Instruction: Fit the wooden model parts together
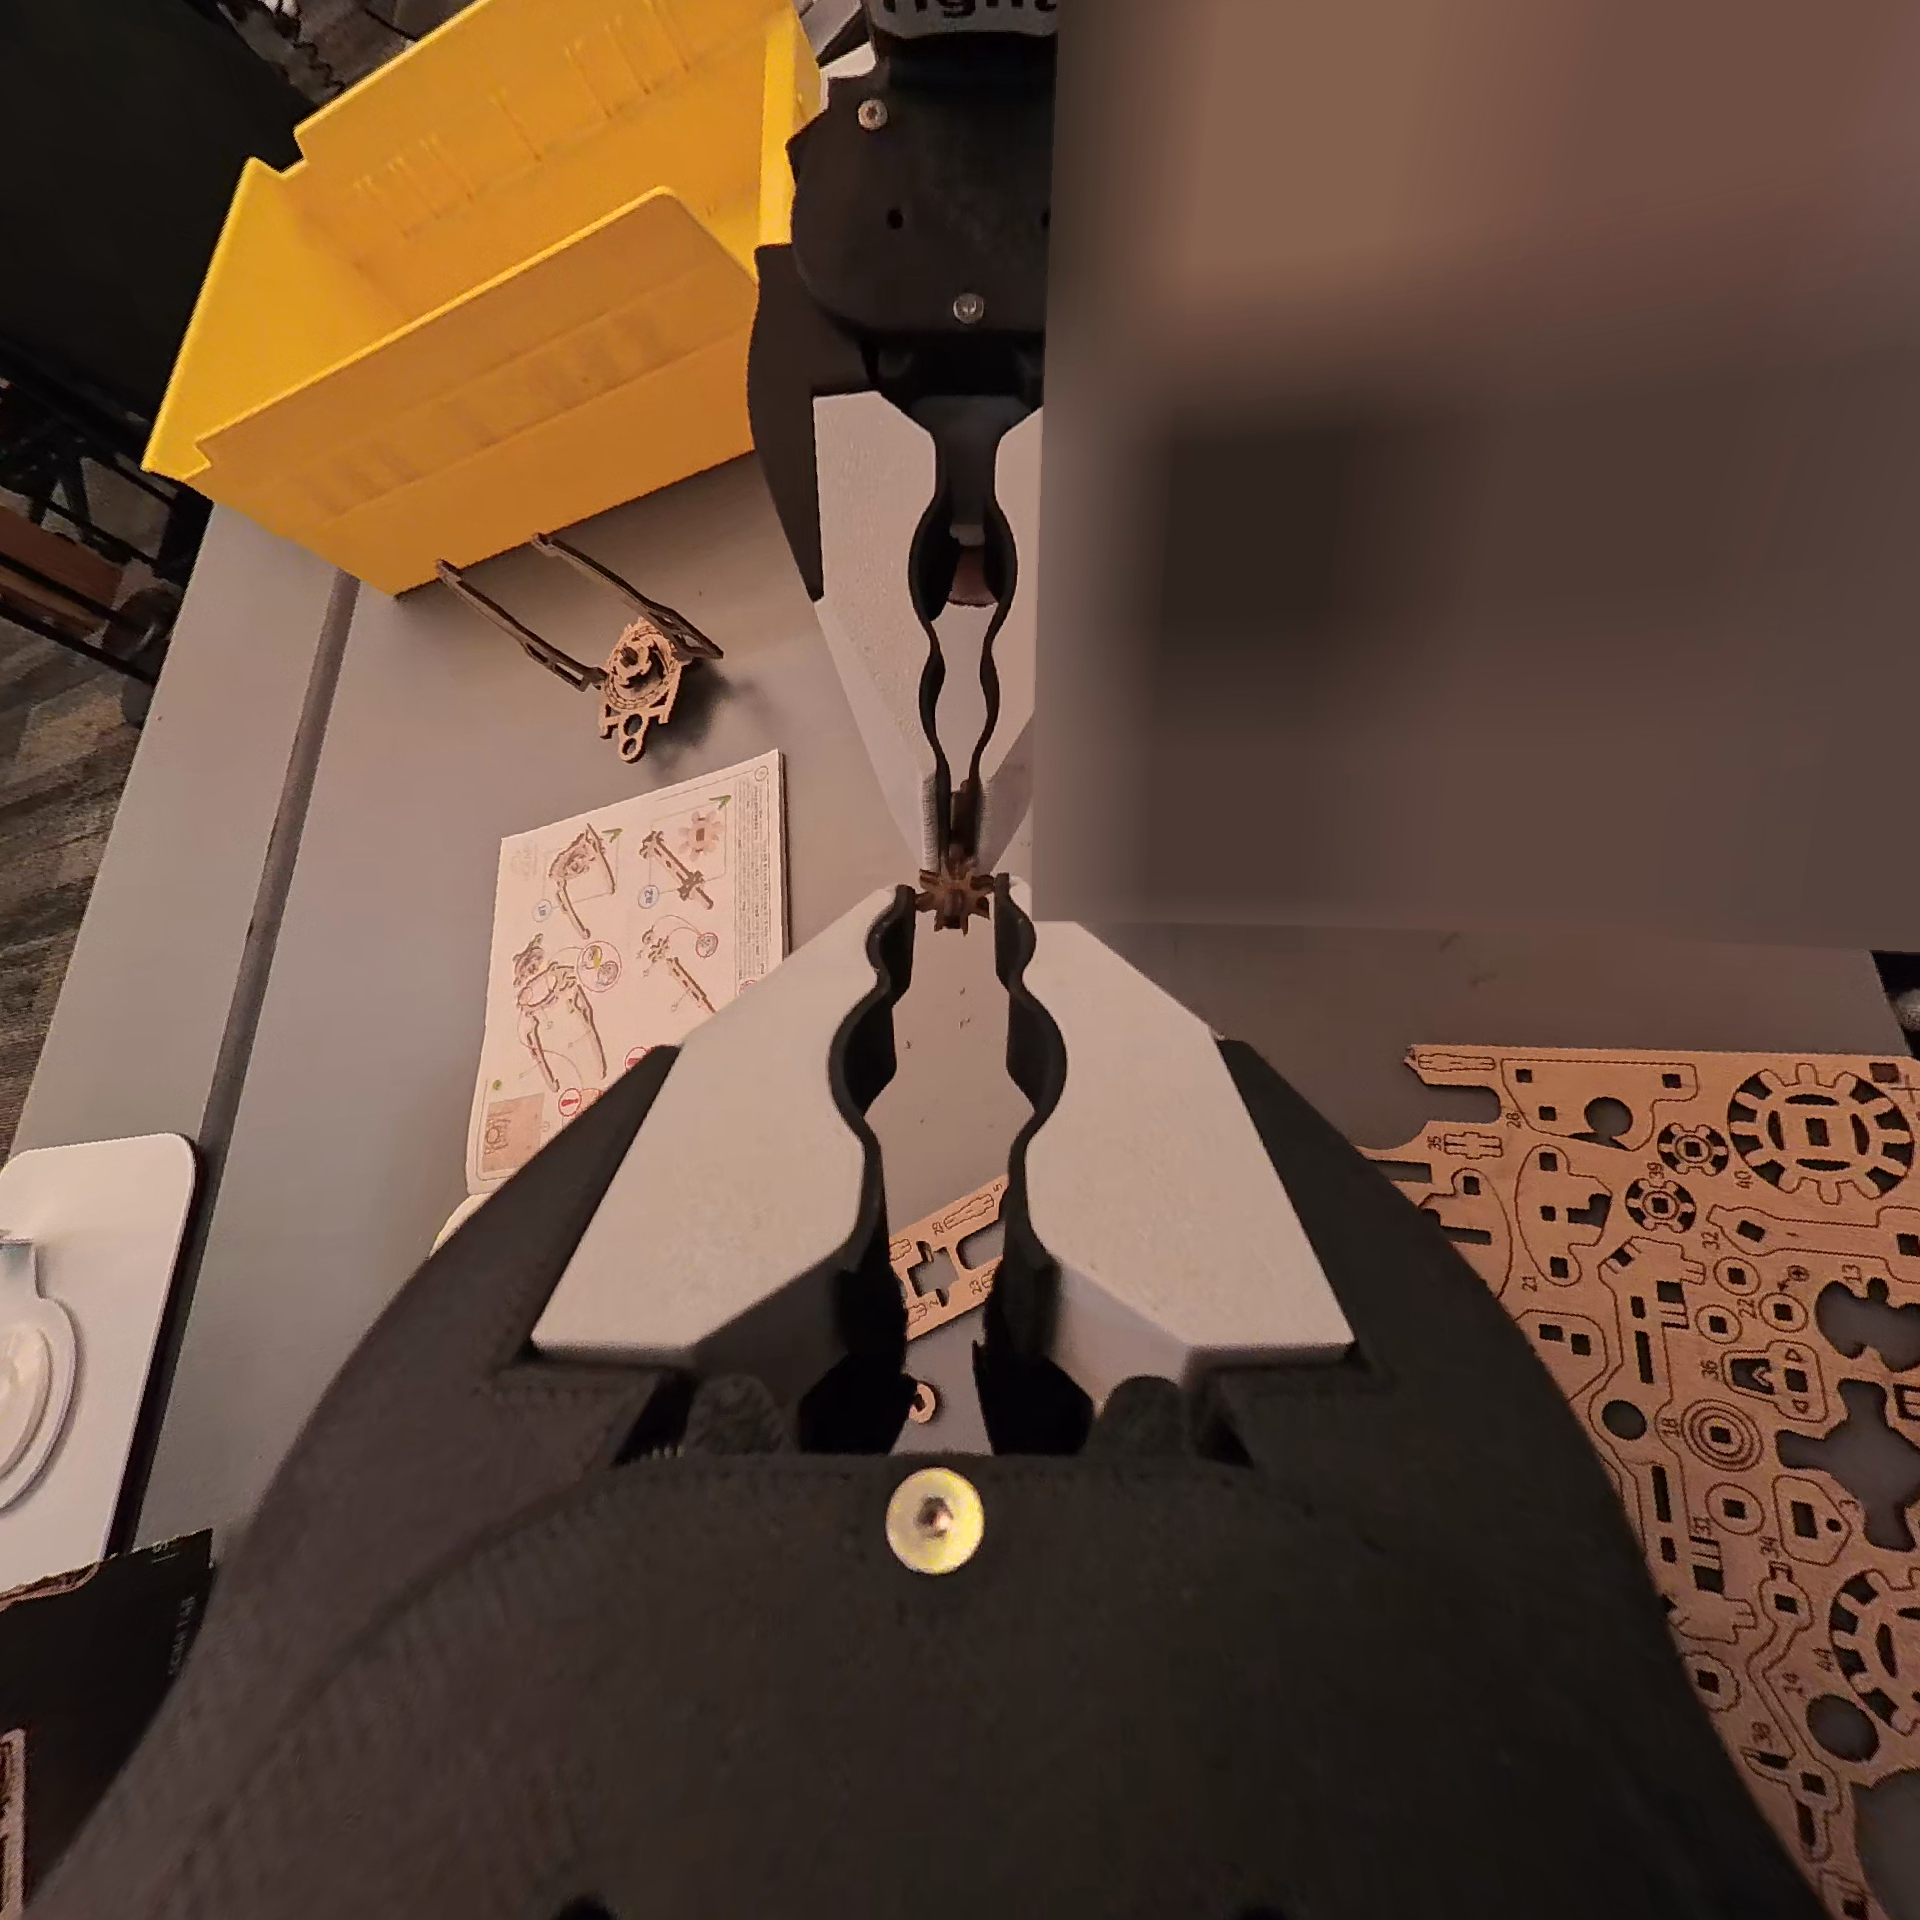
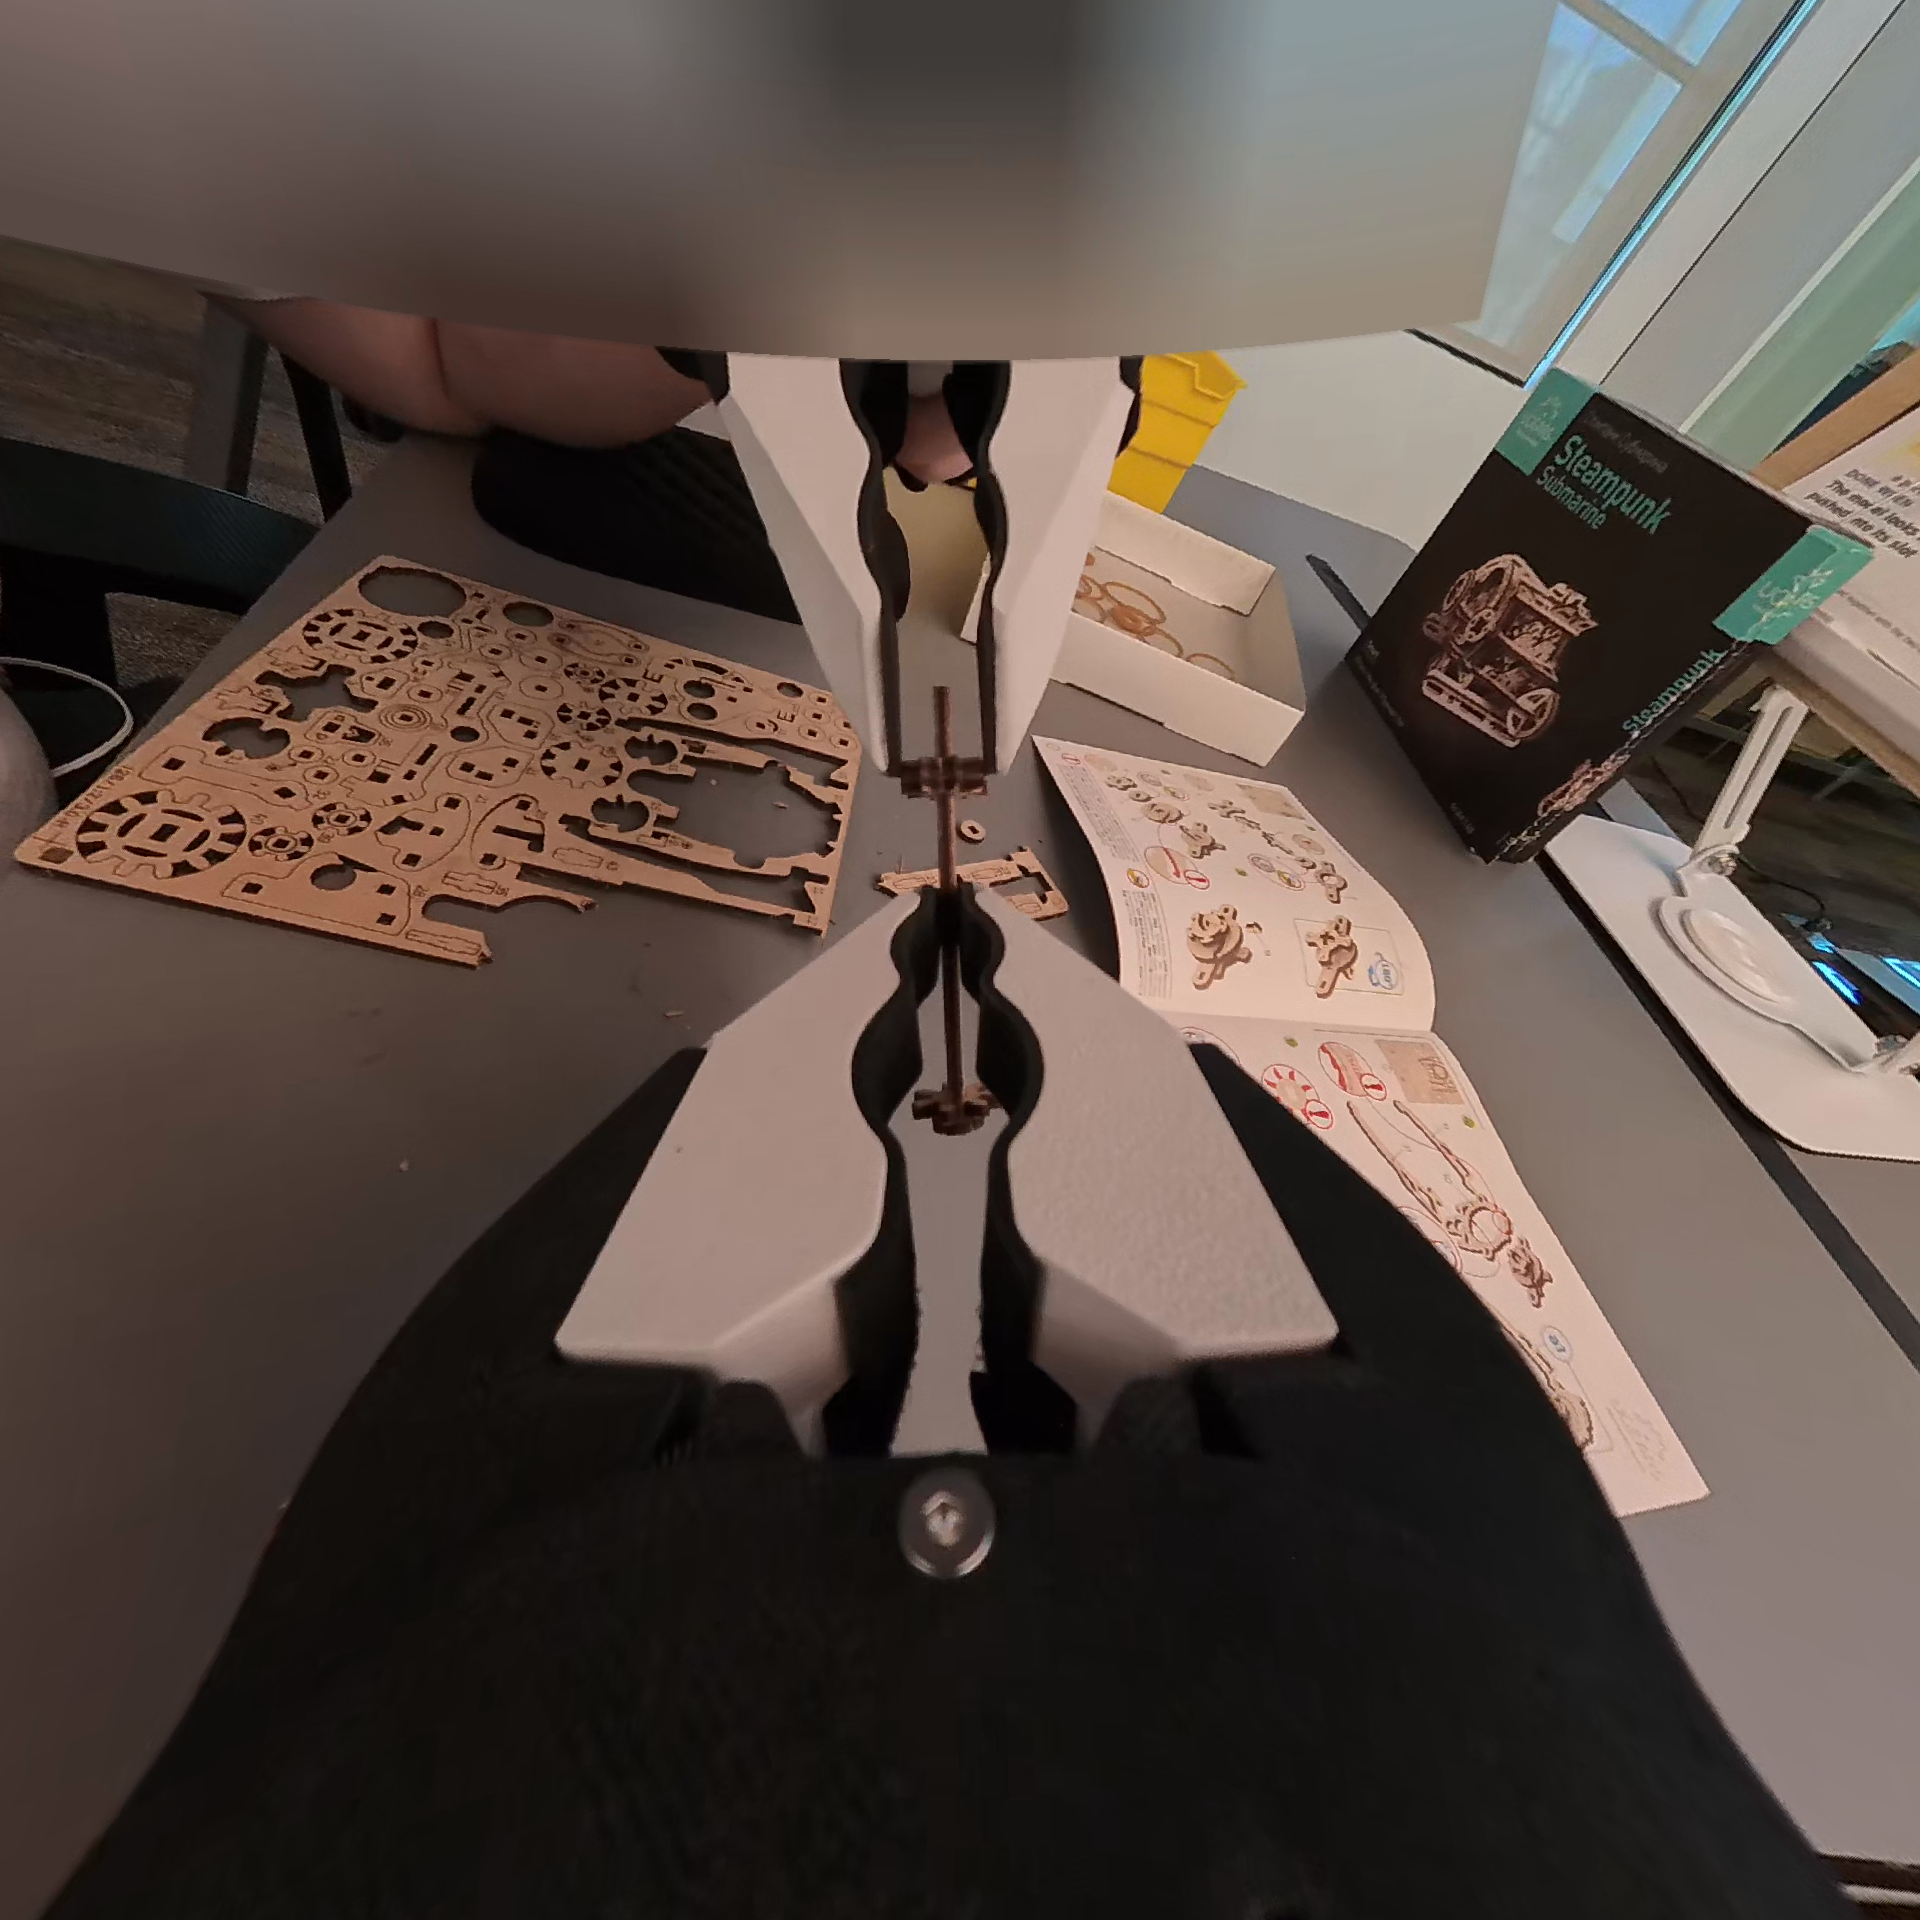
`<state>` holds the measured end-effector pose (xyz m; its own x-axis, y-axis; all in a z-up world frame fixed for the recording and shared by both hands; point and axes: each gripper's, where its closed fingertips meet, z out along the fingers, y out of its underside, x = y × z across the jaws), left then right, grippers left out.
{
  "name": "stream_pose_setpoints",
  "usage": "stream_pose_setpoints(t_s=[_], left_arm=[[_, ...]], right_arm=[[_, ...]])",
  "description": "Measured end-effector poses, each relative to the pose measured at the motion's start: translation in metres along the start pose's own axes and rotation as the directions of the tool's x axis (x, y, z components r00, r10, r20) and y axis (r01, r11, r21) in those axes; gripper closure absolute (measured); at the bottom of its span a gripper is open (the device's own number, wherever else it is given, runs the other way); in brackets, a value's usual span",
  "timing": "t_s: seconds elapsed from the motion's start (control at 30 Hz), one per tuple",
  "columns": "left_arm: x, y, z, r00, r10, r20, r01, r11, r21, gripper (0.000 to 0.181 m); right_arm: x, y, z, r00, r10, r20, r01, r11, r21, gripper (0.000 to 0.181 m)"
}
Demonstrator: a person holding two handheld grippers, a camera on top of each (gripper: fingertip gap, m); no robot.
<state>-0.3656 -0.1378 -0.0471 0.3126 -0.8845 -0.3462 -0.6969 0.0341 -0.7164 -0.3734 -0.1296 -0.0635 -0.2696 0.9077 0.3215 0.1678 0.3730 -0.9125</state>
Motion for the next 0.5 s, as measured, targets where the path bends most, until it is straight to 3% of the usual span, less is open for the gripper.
stream_pose_setpoints(t_s=[0.3, 0.5], left_arm=[[0.0, -0.004, 0.0, 1.0, 0.005, 0.015, -0.005, 1.0, 0.022, 0.168], [-0.006, -0.018, -0.008, 0.999, -0.024, 0.041, 0.02, 0.995, 0.1, 0.161]], right_arm=[[-0.001, -0.001, 0.001, 1.0, 0.018, 0.008, -0.018, 1.0, 0.013, 0.181], [0.005, -0.02, -0.01, 0.998, 0.067, 0.015, -0.068, 0.988, 0.137, 0.181]])
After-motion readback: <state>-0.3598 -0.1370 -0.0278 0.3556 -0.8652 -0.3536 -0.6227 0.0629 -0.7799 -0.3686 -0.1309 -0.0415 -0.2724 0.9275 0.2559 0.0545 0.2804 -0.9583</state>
